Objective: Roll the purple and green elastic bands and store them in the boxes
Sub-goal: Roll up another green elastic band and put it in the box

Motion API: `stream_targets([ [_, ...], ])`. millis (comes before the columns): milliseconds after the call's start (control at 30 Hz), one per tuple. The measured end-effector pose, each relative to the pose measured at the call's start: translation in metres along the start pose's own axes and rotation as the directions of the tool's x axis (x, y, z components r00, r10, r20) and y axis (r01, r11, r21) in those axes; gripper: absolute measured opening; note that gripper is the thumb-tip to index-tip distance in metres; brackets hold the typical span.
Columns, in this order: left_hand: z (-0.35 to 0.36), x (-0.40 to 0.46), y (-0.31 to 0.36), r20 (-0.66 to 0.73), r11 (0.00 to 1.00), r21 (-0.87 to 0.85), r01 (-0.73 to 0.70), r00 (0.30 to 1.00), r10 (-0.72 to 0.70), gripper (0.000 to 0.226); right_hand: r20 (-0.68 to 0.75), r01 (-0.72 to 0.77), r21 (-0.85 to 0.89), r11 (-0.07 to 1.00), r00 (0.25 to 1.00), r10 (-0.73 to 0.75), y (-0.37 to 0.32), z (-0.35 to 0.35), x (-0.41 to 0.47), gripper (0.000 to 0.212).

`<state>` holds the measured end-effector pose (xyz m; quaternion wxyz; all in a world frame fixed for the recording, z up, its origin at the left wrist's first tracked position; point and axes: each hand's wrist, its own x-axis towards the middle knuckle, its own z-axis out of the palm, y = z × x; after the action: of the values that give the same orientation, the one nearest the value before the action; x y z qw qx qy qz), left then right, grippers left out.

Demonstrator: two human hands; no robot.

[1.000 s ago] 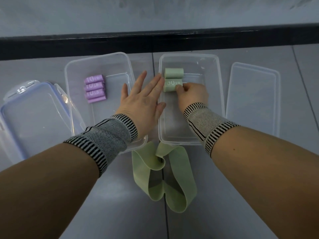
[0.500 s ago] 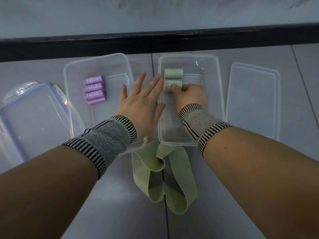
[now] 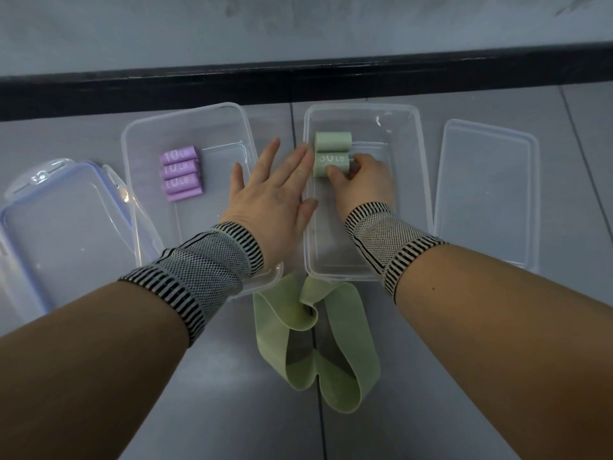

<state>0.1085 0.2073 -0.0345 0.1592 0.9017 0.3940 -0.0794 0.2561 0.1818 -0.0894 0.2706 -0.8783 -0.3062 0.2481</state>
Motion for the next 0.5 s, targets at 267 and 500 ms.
stream_targets([
  [267,0.0014,0.0004,-0.0004,-0.004,1.000,0.004,-0.004,1.000,0.004,0.063,0.082,0.027,0.046,0.999,0.996,-0.030,-0.0027,-0.0001,0.0056,0.036],
  [500,0.0000,0.0005,0.0004,-0.003,1.000,-0.001,-0.002,1.000,0.002,0.063,0.045,0.023,0.025,0.999,0.999,-0.024,-0.0070,0.0011,0.0018,0.034],
])
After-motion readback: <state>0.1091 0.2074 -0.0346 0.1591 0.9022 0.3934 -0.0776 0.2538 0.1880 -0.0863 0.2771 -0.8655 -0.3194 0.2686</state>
